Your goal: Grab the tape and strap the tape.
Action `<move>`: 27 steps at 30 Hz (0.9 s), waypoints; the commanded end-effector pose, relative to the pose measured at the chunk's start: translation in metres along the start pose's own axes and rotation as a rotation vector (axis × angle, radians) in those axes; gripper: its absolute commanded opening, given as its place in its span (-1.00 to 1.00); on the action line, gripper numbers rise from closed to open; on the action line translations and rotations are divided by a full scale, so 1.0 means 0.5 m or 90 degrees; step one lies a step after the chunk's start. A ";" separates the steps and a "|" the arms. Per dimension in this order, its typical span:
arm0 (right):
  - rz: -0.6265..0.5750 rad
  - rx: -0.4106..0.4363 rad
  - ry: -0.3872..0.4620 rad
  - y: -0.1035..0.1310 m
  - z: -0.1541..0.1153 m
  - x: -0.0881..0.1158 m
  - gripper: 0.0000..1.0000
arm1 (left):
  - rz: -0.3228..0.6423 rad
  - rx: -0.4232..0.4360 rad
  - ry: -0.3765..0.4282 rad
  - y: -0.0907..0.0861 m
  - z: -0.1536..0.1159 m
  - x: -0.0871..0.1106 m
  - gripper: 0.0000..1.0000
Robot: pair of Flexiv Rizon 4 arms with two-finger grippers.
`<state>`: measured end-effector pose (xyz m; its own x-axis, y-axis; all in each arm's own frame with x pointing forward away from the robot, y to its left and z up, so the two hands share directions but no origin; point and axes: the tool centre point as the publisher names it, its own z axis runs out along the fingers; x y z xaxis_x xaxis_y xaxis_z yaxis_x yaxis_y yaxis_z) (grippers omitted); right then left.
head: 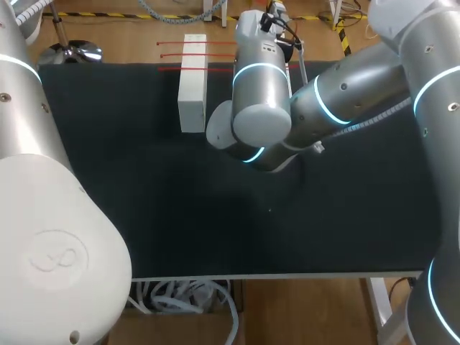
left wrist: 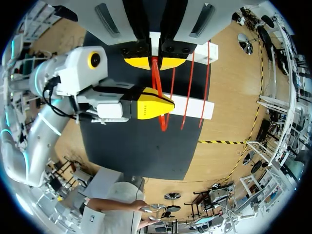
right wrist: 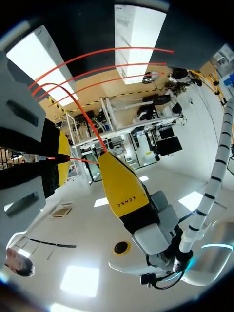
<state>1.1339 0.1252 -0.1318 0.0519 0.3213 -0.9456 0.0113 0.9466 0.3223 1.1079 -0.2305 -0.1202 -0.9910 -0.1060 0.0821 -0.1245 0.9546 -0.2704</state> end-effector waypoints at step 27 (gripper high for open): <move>0.010 -0.023 0.015 0.023 -0.008 -0.002 -1.00 | -0.001 -0.004 0.001 -0.003 -0.003 0.000 -1.00</move>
<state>1.1316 0.1366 -0.1315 0.0422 0.3361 -0.9409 -0.0219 0.9418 0.3355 1.1079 -0.2303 -0.1202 -0.9909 -0.1061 0.0823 -0.1246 0.9547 -0.2703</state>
